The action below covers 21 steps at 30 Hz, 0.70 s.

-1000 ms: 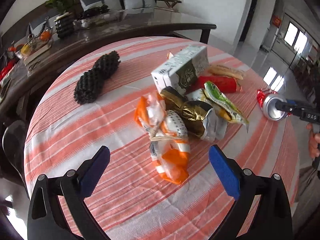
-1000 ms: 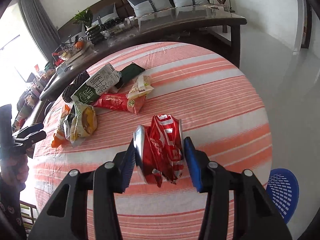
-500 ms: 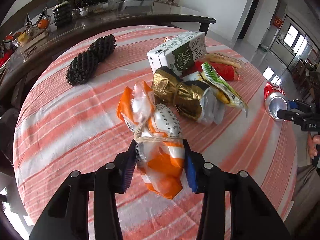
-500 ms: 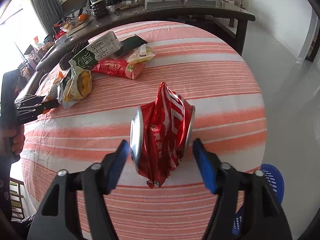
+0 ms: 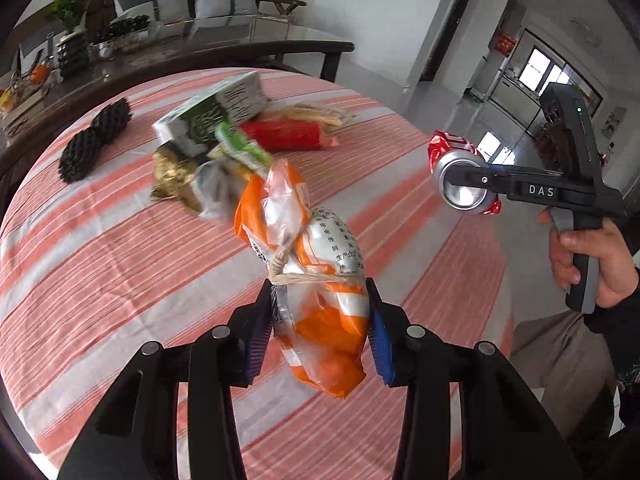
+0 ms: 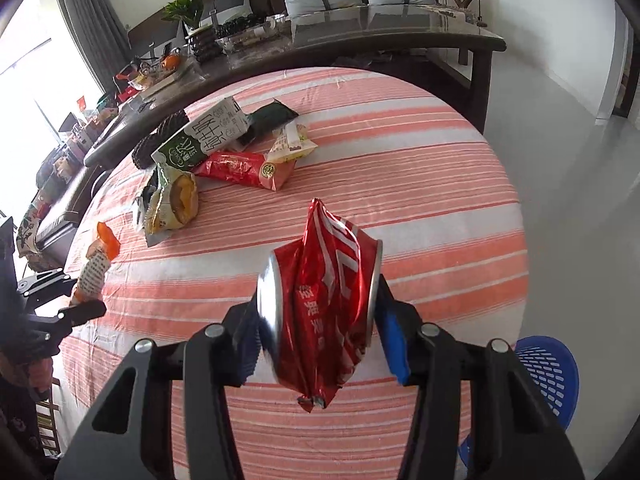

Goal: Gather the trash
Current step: 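Carry the orange bag and red can to the blue wastebasket and release both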

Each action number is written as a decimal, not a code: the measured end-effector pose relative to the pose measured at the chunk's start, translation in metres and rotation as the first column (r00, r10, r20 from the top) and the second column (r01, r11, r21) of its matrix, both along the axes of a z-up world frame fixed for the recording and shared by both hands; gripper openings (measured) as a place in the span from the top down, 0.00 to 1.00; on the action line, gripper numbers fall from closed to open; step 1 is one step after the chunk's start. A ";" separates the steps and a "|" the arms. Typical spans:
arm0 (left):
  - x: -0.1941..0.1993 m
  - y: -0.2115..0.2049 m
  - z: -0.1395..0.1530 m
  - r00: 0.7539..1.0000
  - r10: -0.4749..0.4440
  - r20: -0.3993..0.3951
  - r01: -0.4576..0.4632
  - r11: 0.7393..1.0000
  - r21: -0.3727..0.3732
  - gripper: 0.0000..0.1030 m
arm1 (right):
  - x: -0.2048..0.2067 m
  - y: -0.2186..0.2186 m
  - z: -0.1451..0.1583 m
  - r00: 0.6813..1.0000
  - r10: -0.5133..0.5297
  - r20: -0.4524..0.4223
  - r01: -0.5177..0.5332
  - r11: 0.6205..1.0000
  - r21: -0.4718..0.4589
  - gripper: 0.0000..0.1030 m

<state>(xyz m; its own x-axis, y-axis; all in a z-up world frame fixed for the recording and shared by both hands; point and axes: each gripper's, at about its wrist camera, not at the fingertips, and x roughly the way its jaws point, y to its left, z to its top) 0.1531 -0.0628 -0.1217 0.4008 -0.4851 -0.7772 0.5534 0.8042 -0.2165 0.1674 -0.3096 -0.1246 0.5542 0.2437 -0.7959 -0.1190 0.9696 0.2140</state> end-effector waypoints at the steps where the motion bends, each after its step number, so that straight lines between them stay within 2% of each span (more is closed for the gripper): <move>1: -0.001 -0.014 0.003 1.000 -0.019 0.005 0.019 1.000 -0.003 0.59 | -0.006 -0.005 0.004 1.000 -0.007 0.013 0.007 1.000 0.006 0.53; 5: -0.005 -0.076 0.014 0.996 -0.091 0.011 0.092 0.995 -0.031 0.59 | -0.030 -0.037 0.018 0.996 -0.069 0.055 0.068 0.997 0.022 0.53; 11: -0.012 -0.181 0.015 0.976 -0.217 -0.002 0.217 0.975 -0.046 0.59 | -0.073 -0.132 0.019 0.966 -0.252 0.062 0.253 0.967 -0.012 0.53; 16: -0.023 -0.274 -0.007 0.946 -0.322 -0.040 0.321 0.947 -0.027 0.59 | -0.106 -0.207 -0.002 0.925 -0.378 0.025 0.379 0.924 -0.044 0.53; 21: -0.029 -0.346 -0.043 0.914 -0.396 -0.087 0.398 0.917 0.003 0.59 | -0.128 -0.259 -0.026 0.884 -0.468 -0.015 0.467 0.883 -0.038 0.53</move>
<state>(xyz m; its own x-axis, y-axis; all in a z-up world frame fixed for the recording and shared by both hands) 0.1246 -0.4089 -0.1648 0.1116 -0.5747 -0.8107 0.8089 0.5264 -0.2618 0.0391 -0.5686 -0.1506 0.5787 -0.0652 -0.8129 0.3546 0.9177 0.1789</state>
